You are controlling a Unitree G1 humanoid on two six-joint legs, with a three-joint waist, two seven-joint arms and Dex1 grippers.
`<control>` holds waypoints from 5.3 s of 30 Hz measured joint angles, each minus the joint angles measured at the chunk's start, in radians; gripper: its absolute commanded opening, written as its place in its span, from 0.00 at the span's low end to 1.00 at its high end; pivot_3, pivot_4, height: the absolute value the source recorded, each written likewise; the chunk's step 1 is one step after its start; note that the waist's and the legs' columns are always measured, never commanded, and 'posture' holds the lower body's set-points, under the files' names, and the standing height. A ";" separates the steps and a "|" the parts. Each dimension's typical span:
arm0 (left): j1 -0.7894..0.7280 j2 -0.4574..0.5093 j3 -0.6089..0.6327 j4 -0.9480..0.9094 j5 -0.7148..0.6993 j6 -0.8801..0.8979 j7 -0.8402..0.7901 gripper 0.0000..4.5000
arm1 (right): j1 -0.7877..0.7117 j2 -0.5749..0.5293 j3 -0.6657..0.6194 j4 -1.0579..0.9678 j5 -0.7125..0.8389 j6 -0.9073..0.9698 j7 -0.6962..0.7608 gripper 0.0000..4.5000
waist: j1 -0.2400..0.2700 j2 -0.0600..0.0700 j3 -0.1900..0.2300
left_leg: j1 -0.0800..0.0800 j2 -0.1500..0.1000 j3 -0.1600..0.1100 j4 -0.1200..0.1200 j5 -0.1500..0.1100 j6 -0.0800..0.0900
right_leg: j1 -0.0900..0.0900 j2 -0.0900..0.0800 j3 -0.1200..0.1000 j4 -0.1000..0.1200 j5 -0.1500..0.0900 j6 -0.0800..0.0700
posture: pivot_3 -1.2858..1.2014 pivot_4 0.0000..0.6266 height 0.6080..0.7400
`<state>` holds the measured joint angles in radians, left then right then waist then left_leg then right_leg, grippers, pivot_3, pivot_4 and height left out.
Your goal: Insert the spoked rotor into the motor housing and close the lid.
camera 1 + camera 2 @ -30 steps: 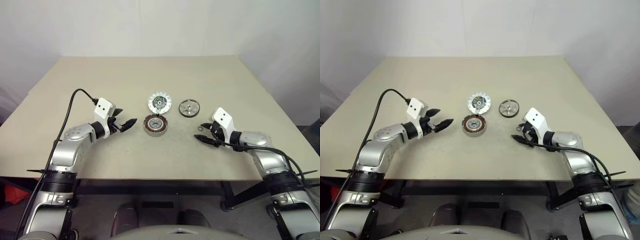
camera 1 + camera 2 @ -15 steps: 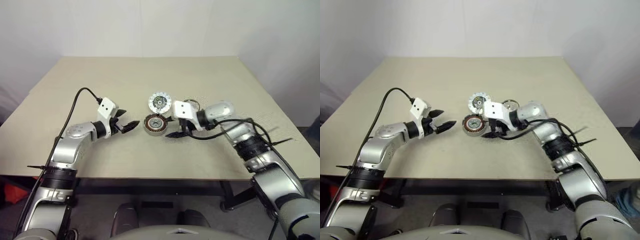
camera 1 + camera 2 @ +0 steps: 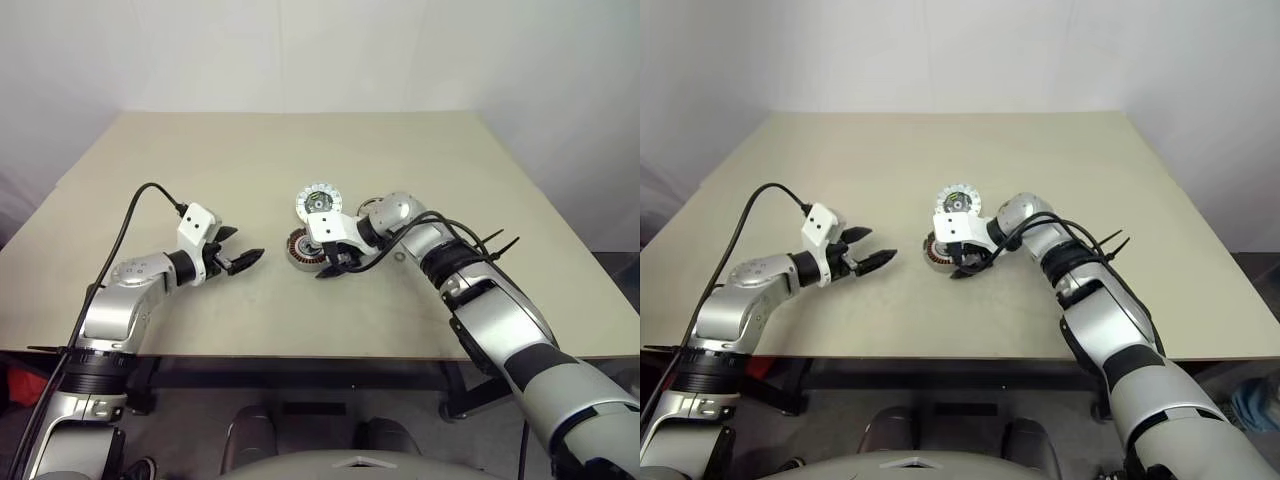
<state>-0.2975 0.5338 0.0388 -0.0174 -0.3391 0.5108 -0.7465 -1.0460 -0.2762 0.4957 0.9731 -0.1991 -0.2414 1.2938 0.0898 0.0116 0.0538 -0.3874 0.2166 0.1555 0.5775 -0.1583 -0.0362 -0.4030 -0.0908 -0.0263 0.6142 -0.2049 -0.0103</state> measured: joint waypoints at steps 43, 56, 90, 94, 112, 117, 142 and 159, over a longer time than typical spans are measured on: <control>0.043 -0.017 0.013 -0.047 -0.019 0.011 0.074 1.00 | -0.157 0.145 0.049 0.268 -0.285 -0.172 -0.172 0.49 | -0.037 0.001 0.001 | 0.004 0.007 0.000 0.000 0.002 -0.004 | -0.002 0.006 0.001 0.009 -0.003 -0.007 | 0.52 0.00 1.00; 0.022 -0.028 0.011 -0.020 -0.014 0.002 0.070 1.00 | -0.009 -0.057 0.033 0.024 -0.218 -0.278 -0.019 0.49 | -0.002 0.000 0.001 | 0.002 0.006 0.000 0.002 0.002 -0.004 | -0.002 0.005 0.000 0.008 -0.003 -0.007 | 0.52 0.00 1.00; -0.011 -0.030 0.000 0.022 0.007 -0.013 0.050 1.00 | 0.197 -0.309 0.016 -0.338 -0.107 -0.201 0.109 1.00 | 0.013 -0.003 -0.001 | 0.003 0.000 -0.002 0.002 0.002 -0.003 | 0.008 0.001 0.001 0.005 -0.005 -0.003 | 0.52 0.00 1.00; -0.011 -0.029 0.000 0.023 0.007 -0.013 0.050 1.00 | 0.232 -0.326 0.016 -0.423 -0.071 -0.164 0.147 1.00 | 0.006 -0.003 -0.001 | 0.002 0.003 -0.002 0.002 0.002 -0.003 | 0.005 0.003 0.001 0.004 -0.006 -0.003 | 0.52 0.00 1.00; -0.016 -0.045 -0.001 0.020 -0.010 0.011 0.051 1.00 | 0.356 -0.319 -0.391 -0.667 0.221 0.475 -0.146 1.00 | 0.009 -0.003 0.000 | 0.003 0.005 0.000 0.001 0.002 -0.003 | 0.005 0.005 0.001 0.004 -0.007 -0.004 | 0.52 0.00 1.00; -0.031 -0.047 -0.006 0.028 -0.011 0.014 0.047 1.00 | 0.502 -0.345 -0.513 -0.663 0.283 0.606 -0.254 1.00 | 0.009 -0.003 0.000 | 0.003 0.005 0.001 0.000 0.002 -0.004 | 0.004 0.005 0.001 0.004 -0.007 -0.004 | 0.52 0.00 1.00; -0.077 -0.061 -0.038 0.060 -0.011 0.025 0.010 1.00 | 0.671 -0.221 -0.524 -0.599 0.351 0.546 -0.482 1.00 | 0.006 -0.001 0.001 | 0.003 0.005 0.002 -0.002 0.003 -0.005 | 0.003 0.004 0.001 0.003 -0.008 -0.003 | 0.52 0.00 1.00; -0.026 -0.013 -0.082 -0.053 -0.077 0.183 -0.090 1.00 | 0.658 -0.227 -0.504 -0.505 0.316 0.416 -0.489 1.00 | 0.003 -0.001 0.001 | 0.006 0.006 0.003 -0.002 0.003 -0.005 | 0.004 0.005 0.001 0.003 -0.011 0.002 | 0.52 0.00 1.00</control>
<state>-0.3232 0.5203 -0.0427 -0.0708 -0.4164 0.6938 -0.8367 -0.3880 -0.5036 -0.0079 0.4682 0.1171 0.1743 0.8047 0.0932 0.0104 0.0546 -0.3812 0.2221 0.1584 0.5755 -0.1555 -0.0413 -0.3986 -0.0863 -0.0249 0.6169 -0.2158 -0.0080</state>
